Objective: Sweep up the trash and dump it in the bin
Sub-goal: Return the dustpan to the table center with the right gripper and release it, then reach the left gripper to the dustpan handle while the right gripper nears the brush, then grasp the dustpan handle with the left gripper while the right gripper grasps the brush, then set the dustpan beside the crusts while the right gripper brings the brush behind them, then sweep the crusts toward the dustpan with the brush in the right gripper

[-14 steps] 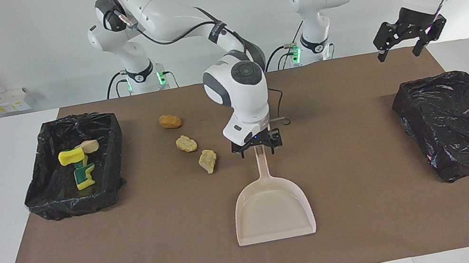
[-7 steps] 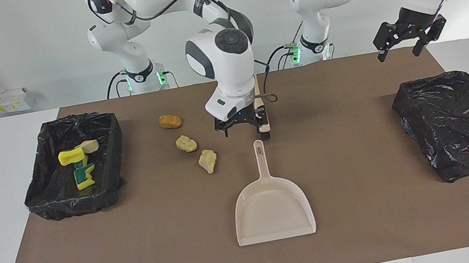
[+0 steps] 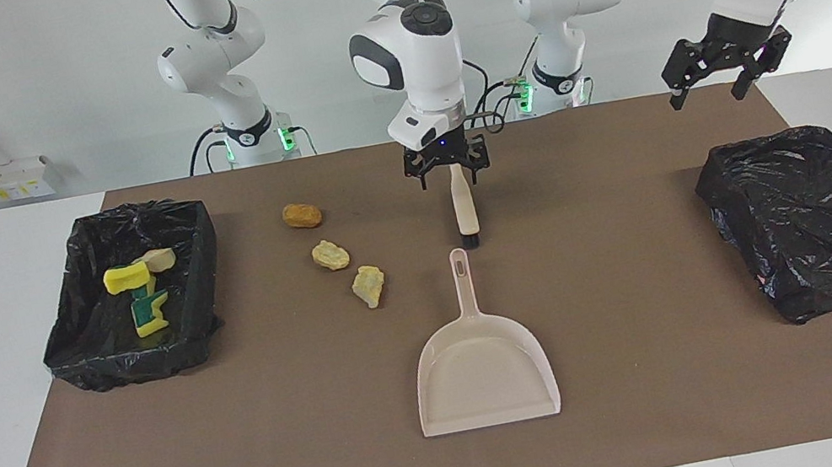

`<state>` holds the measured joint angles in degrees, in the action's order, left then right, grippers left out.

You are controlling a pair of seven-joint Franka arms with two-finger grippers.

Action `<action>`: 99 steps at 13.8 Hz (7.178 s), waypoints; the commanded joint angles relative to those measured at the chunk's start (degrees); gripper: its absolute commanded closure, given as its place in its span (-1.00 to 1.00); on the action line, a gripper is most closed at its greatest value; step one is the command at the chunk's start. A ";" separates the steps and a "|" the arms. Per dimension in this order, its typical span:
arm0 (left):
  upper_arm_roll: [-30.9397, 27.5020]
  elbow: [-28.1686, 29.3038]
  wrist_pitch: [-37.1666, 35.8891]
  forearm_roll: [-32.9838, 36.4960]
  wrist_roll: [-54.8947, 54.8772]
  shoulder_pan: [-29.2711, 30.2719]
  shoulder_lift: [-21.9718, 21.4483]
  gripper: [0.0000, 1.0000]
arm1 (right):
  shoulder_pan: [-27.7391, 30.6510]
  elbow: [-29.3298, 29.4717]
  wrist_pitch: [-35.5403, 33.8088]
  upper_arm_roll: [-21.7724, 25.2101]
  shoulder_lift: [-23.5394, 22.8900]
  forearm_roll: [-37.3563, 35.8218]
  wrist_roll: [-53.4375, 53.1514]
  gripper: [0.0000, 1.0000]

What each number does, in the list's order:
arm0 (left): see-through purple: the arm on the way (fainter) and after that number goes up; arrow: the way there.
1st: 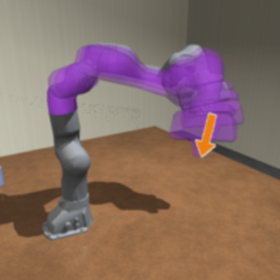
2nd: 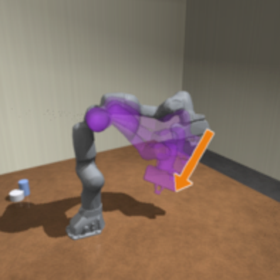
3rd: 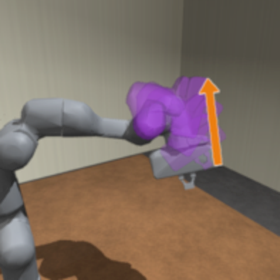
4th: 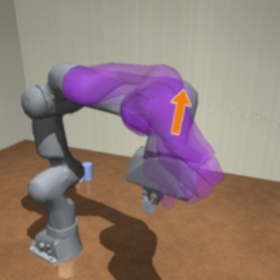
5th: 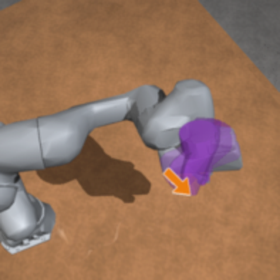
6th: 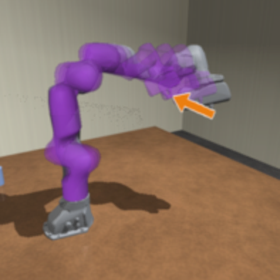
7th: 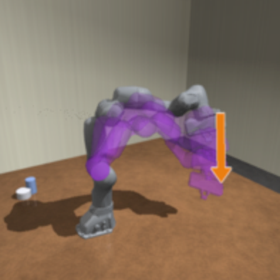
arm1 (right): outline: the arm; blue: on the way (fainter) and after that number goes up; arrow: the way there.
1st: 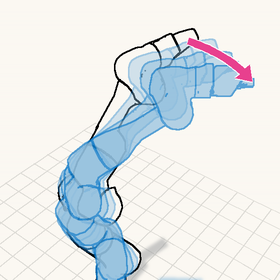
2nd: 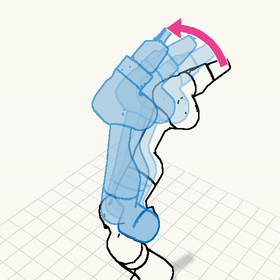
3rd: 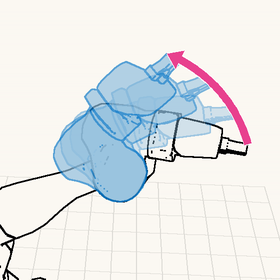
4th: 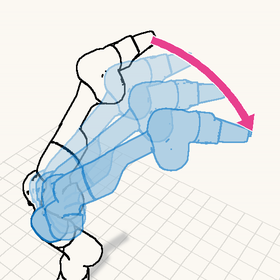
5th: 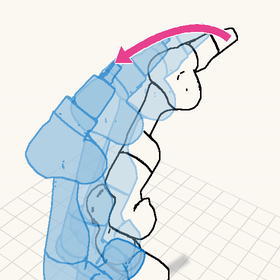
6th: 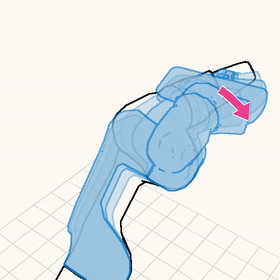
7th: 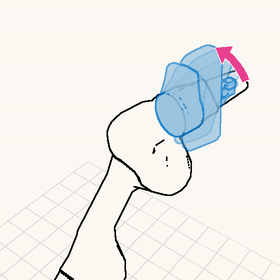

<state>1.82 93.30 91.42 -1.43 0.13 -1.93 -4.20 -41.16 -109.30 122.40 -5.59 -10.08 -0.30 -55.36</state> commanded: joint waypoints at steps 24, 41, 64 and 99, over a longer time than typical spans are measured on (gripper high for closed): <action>0.82 -4.53 30.75 -5.34 23.59 -26.36 25.55 -1.00 | -8.50 -9.18 -0.20 0.14 2.34 5.66 -6.68 1.00; 0.11 -6.63 30.22 2.84 28.69 -31.29 34.43 -1.00 | 19.01 -14.60 -36.71 0.32 15.69 4.33 -13.10 1.00; -1.91 -2.35 3.61 8.20 -40.67 -15.66 16.34 1.00 | 21.29 -20.07 -11.21 0.93 17.02 8.31 7.71 1.00; -1.47 35.02 28.99 9.60 -40.57 -22.33 1.65 1.00 | 27.54 -16.37 -15.08 0.93 14.12 6.10 34.00 1.00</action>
<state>0.54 124.85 118.75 7.73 -41.21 -24.04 0.23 -14.44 -123.56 108.14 -4.04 1.70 6.90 -23.01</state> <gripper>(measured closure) 0.687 0.740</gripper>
